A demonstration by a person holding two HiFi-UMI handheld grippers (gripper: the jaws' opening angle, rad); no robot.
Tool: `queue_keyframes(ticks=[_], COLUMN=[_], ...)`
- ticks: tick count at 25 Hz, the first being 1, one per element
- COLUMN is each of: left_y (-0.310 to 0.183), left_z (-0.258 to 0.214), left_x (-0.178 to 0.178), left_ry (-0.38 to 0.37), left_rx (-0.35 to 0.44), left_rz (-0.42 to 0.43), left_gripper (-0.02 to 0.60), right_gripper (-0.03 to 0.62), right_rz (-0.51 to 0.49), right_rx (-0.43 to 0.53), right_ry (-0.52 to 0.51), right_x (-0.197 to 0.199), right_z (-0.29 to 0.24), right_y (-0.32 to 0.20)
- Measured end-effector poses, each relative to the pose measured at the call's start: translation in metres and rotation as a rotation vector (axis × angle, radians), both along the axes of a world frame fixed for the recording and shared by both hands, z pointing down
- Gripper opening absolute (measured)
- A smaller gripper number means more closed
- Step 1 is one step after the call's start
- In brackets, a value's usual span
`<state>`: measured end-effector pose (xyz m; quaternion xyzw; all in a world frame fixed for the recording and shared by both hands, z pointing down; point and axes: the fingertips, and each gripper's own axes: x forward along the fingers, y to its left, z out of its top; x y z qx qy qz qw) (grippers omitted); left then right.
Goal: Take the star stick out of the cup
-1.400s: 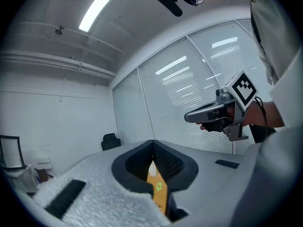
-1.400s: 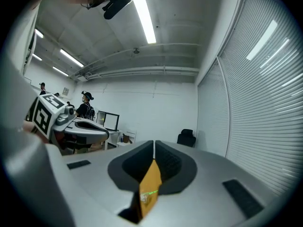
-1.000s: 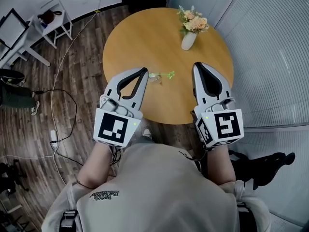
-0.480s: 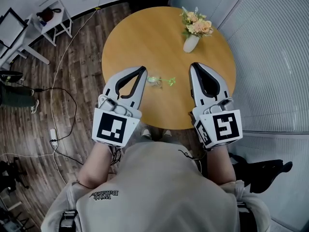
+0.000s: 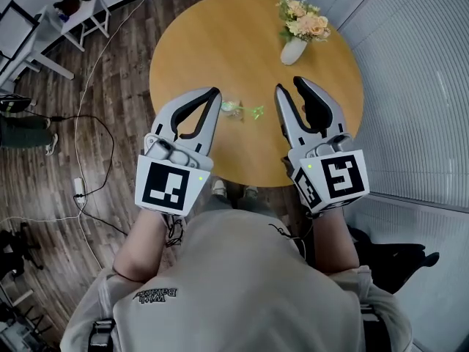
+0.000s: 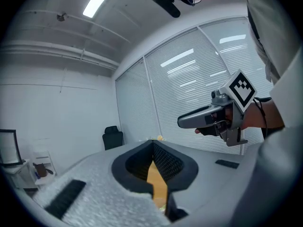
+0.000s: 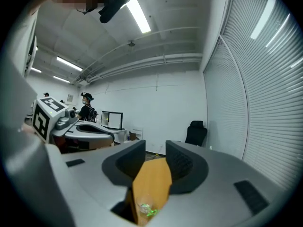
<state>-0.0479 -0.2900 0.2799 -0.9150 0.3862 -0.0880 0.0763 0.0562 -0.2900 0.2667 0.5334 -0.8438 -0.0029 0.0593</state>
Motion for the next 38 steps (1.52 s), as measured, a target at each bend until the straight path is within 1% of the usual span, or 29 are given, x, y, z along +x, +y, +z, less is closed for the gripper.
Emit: queue_keyframes(ticks=[1,3,7,10,13,16,18,20,25,28,34,37,38], left_y=[-0.001,-0.004,-0.012,-0.018,-0.024,-0.029,-0.03,-0.031,-0.034,-0.03,-0.02,-0.014,-0.013], left_z=[0.002,0.007,0.02,0.034,0.052,0.07,0.086,0.103,0.139,0.158,0.178,0.186,0.188], left_x=[0.001,0.001,0.001,0.003,0.005,0.003,0.002,0.003,0.009,0.013,0.014,0.013,0.013], left_ry=[-0.006,-0.011,-0.021,-0.033,-0.041,-0.047,-0.058,-0.068,-0.09,-0.114,-0.109,-0.112,-0.111], left_rx=[0.0,-0.004,-0.028,-0.042,-0.075,-0.091,-0.103,-0.128,-0.192,-0.232,-0.289,-0.308,-0.314], left_rz=[-0.001,-0.007,-0.017,-0.016,-0.017,-0.038,-0.034,-0.026,-0.016,-0.004,0.004,0.006,0.007], left_gripper=[0.02,0.02,0.02,0.02,0.02,0.02,0.02,0.02,0.02,0.02,0.02,0.02,0.021], right_gripper=[0.128,0.149,0.169,0.175,0.175,0.175,0.175,0.175,0.175,0.175,0.169,0.089,0.078], right_rz=[0.002,0.01,0.024,0.036,0.048,0.055,0.05,0.049,0.071,0.075,0.072,0.105,0.113], right_rx=[-0.02,-0.061,-0.146,-0.208,-0.274,-0.342,-0.395,-0.442,-0.525,-0.559,-0.588,-0.587,-0.582], right_ry=[-0.001,-0.003,-0.027,-0.053,-0.059,-0.06,-0.095,-0.13,-0.14,-0.136,-0.123,-0.12,-0.117], right_x=[0.001,0.002,0.004,0.005,0.009,0.01,0.007,0.005,0.006,0.005,-0.005,-0.002,-0.002], right_z=[0.006,0.02,0.052,0.081,0.118,0.152,0.171,0.189,0.231,0.252,0.274,0.282,0.283], right_y=[-0.003,-0.009,-0.023,-0.031,-0.038,-0.039,-0.038,-0.037,-0.036,-0.034,-0.032,-0.032,-0.033])
